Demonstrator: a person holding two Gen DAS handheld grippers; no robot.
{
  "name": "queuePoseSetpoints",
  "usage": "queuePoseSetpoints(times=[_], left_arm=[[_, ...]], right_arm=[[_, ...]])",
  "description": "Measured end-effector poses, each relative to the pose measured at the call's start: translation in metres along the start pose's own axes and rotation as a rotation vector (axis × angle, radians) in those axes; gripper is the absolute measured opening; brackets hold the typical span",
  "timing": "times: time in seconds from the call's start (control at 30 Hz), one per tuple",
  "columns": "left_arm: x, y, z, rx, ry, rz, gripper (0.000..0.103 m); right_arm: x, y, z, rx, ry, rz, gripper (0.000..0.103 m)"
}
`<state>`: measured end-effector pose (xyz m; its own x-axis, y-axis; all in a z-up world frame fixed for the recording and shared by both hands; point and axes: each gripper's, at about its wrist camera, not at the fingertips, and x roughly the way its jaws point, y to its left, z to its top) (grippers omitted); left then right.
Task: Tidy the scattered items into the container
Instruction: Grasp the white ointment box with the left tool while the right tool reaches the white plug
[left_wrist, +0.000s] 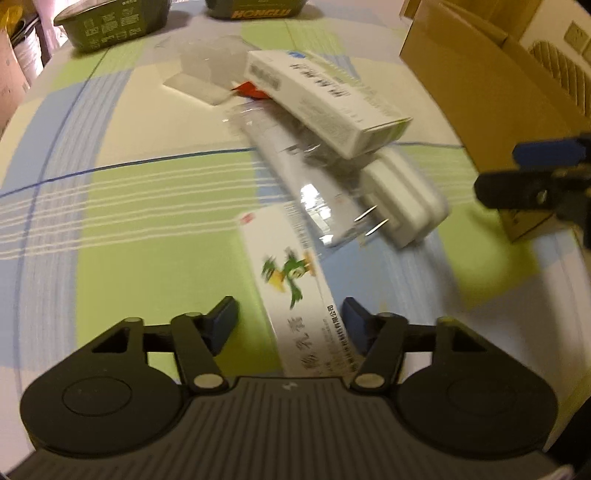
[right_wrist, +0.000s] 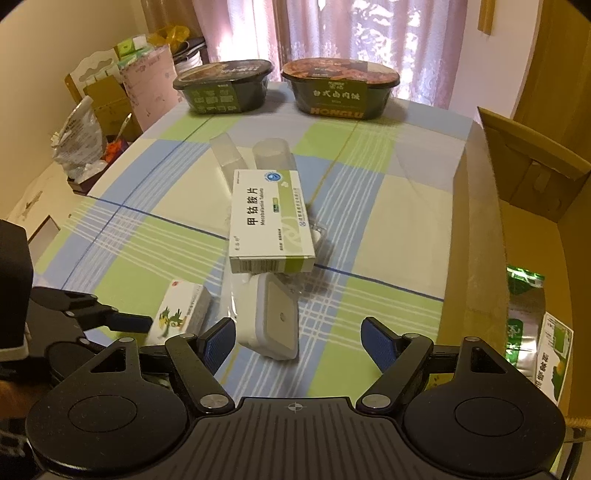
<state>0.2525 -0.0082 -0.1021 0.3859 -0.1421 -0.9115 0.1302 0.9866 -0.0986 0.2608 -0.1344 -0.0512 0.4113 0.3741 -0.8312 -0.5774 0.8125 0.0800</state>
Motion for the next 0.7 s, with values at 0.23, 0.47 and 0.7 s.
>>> queuePoseSetpoints(times=[0.23,0.47,0.7], left_arm=[[-0.004,0.01,-0.004,0.051,0.01,0.004,0.034],[-0.005,0.012,-0.003,0.045,0.002,-0.004,0.033],[-0.004,0.015,-0.003,0.009,-0.021,-0.017,0.034]], right_arm=[[0.018,0.019,0.004,-0.051,0.016,0.033,0.081],[0.052,0.029,0.007,-0.105,0.078,0.016,0.053],[0.073,0.026,0.007,-0.107,0.115,-0.004,0.043]])
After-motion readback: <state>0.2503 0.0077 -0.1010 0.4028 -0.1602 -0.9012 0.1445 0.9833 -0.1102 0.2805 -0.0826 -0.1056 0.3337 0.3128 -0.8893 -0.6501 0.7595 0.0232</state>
